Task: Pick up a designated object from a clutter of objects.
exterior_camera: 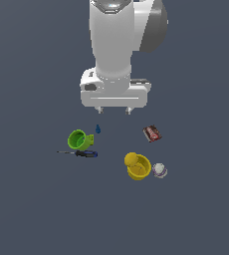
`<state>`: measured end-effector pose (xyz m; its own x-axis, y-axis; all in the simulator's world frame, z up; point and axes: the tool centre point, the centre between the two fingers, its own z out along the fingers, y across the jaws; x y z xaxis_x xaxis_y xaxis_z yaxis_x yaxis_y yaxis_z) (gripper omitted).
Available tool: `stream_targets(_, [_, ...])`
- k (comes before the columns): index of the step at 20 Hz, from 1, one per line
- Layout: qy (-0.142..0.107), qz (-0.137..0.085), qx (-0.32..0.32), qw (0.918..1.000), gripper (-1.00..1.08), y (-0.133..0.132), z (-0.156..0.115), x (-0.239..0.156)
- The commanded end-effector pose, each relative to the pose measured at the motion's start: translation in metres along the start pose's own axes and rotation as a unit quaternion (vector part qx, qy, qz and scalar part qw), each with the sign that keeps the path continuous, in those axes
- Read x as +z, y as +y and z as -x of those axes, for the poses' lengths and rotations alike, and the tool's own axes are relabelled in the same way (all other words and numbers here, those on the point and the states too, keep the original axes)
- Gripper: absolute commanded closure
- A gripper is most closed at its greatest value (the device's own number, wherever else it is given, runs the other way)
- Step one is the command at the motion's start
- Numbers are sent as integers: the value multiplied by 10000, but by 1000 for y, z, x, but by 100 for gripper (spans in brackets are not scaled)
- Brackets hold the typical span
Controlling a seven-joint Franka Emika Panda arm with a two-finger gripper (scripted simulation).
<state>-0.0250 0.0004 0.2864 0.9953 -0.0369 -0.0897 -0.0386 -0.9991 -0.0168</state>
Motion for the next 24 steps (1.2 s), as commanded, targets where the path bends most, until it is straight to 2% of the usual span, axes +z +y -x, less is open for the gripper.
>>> stream_targets(1, [0,0,0,10000,-20,0,0,0])
stream_targets(9, [24,15,-96,10000,-20,-3,-4,-2])
stream_targets(14, [-84,-77,60,9999,-20,4,-4,3])
stream_targets(20, [-417,-370,545,9970,-20,23,-2,21])
stream_targets(24, [-759,-695,1054,9891,-20,42,0,40])
